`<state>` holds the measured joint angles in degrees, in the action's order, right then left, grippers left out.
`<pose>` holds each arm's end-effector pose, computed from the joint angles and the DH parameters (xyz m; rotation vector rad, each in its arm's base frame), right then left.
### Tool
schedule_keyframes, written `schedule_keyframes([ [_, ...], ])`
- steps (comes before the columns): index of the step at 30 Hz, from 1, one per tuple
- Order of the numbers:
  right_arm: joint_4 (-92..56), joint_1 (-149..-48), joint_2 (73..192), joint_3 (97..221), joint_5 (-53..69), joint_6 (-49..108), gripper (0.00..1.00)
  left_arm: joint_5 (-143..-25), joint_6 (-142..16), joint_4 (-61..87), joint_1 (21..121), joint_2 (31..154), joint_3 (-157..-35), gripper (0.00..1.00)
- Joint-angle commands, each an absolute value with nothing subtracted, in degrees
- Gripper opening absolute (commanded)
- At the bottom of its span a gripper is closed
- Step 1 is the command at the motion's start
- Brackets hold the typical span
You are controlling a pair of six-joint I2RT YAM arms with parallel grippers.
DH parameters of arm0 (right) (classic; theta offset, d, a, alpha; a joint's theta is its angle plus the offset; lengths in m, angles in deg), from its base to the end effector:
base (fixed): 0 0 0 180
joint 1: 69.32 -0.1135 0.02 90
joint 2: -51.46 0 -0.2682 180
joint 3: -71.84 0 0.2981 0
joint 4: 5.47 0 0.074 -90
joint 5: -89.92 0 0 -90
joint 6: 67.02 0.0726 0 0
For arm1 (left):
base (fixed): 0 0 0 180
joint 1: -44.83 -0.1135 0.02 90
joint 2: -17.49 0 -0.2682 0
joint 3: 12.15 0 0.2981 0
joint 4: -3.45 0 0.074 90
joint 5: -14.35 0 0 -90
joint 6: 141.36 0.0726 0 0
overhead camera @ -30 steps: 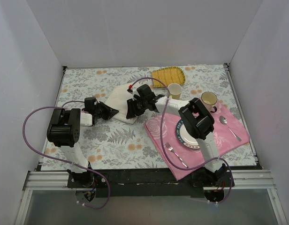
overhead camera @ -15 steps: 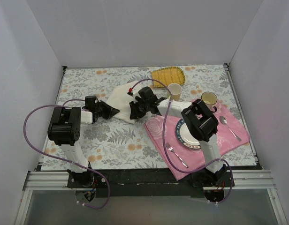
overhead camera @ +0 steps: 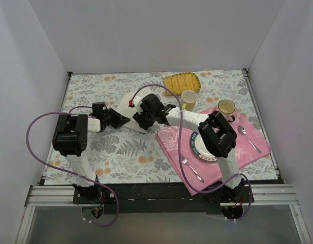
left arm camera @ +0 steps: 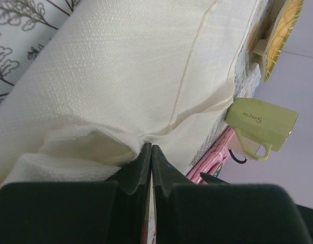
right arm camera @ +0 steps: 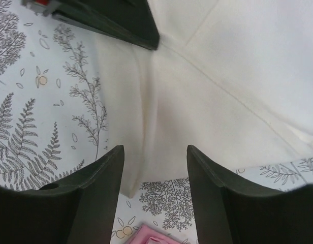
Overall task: Fold the napkin, place the utensils inside, and roll it up
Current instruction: Roll the napkin with the utensil
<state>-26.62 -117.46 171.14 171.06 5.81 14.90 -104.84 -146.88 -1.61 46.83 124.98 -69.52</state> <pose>0.3557 0.4082 0.1452 -1.1497 2.0375 0.4730 0.3873 -0.0490 0.0433 -1.7630 2.0560 -1.2997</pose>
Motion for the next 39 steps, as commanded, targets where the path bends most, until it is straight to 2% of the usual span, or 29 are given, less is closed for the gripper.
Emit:
schedule_keyframes([
  [1, -22.71, -121.35, 165.82, 168.71, 1.77, 2.25, 0.64, -97.0, -142.68, 9.78, 46.85, 129.29, -68.49, 0.0],
  [7, -15.93, -124.43, 167.81, 169.21, 5.28, -2.69, 0.72, -97.35, -142.5, 11.02, 46.85, 130.08, -69.29, 0.0],
  [15, -11.64, -124.78, 174.94, 172.48, 5.72, -4.18, 0.7, -97.62, -142.5, 11.54, 46.85, 130.08, -69.46, 0.0],
  [26, -8.72, -124.35, 178.9, 172.04, 1.33, -3.48, 0.68, -97.71, -142.32, 11.63, 46.85, 130.08, -69.46, 0.0],
  [32, -11.62, -122.85, 180.4, 172.04, 2.65, 1.69, 0.62, -97.71, -142.06, 12.07, 46.77, 129.82, -69.46, 0.0],
  [38, -15.05, -122.06, 181.98, 171.6, 3.7, 6.45, 0.49, -97.88, -141.97, 12.33, 46.68, 129.64, -69.37, 0.0],
  [39, -15.4, -122.06, 182.24, 171.52, 4.4, 7.15, 0.44, -97.88, -141.89, 12.42, 46.68, 129.56, -69.37, 0.0],
])
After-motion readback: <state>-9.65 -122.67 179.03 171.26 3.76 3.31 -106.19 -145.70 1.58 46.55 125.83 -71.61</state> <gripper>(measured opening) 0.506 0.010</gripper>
